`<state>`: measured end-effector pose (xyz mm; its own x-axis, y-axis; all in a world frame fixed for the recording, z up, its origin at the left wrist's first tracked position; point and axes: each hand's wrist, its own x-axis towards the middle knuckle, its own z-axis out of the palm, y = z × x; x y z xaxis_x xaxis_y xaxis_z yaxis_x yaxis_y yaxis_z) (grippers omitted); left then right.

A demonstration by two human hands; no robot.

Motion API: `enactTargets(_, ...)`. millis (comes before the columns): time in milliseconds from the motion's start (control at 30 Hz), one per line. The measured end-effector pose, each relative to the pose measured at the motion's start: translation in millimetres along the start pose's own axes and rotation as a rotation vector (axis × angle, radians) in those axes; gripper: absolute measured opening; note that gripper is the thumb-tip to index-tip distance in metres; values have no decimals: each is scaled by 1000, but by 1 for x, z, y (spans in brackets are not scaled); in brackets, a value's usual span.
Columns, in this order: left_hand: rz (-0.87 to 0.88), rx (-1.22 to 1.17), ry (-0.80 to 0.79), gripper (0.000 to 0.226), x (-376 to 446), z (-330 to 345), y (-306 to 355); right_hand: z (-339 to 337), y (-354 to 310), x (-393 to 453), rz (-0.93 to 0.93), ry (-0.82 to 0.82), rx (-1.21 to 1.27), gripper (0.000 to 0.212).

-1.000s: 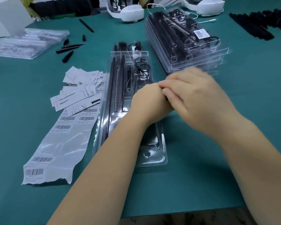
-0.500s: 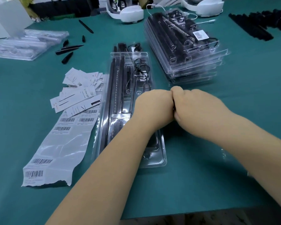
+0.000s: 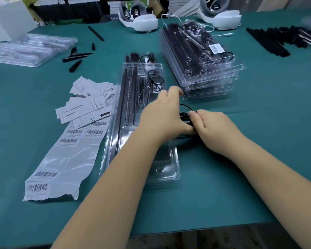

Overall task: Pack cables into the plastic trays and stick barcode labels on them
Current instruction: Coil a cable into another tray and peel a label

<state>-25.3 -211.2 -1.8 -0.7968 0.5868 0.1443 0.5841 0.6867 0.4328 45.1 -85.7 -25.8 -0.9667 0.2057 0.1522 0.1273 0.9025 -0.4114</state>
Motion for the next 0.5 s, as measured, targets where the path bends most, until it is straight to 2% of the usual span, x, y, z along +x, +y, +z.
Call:
enactTargets(67, -164, -59, -31, 71, -4, -17, -5, 2, 0, 0, 37, -19, -48, 41)
enactTargets(100, -209, 47, -58, 68, -8, -21, -6, 4, -2, 0, 55, -24, -68, 41)
enactTargets(167, -215, 330, -141, 67, -20, -21, -3, 6, -4, 1, 98, -32, -74, 41)
enactTargets(233, -164, 450, -180, 58, -29, -12, 1, 6, -6, 3, 138, -33, -72, 42)
enactTargets(333, -134, 287, -205, 43, -29, -13, -8, 3, -6, 4, 140, -45, -62, 43)
enactTargets(433, -94, 69, -225, 44, -27, -23, -22, 2, -6, 4, 139, -51, -33, 44)
enactTargets(500, -58, 17, -211, 44, -27, -24, -28, 1, -9, 4, 154, -43, 19, 43)
